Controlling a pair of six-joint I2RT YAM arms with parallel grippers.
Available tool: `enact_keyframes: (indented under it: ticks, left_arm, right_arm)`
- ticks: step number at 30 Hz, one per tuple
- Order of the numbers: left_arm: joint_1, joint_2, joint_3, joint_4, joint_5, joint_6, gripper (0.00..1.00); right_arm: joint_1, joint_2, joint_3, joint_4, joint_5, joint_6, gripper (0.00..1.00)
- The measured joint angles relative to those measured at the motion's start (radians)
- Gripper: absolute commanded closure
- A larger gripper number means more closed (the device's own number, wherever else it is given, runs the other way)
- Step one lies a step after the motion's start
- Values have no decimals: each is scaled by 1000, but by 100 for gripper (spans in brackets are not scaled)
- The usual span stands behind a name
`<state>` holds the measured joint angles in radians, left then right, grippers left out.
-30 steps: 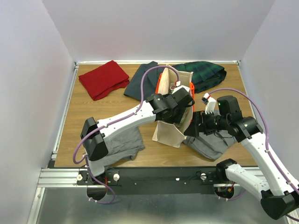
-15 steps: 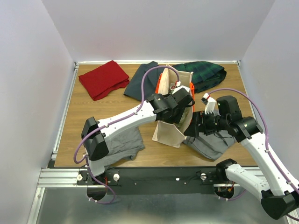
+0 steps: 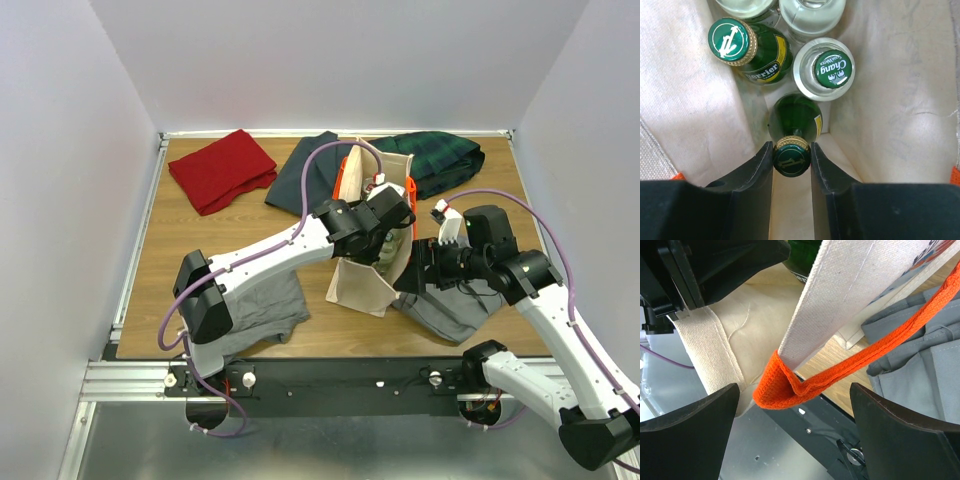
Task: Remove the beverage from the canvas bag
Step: Take out the drink from the canvas bag.
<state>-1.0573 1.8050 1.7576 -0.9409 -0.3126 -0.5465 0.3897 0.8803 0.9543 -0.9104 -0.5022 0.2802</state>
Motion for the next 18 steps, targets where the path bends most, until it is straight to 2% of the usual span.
enact_keyframes:
  ticks: [9,18]
  left_arm:
    - [2,2,4,-3,3,4,100]
    - [5,48,89,-62,14,29,100]
  right_arm:
    - [2,-10,0,0,15,0,0]
    - [2,-24,-2,0,31,2,0]
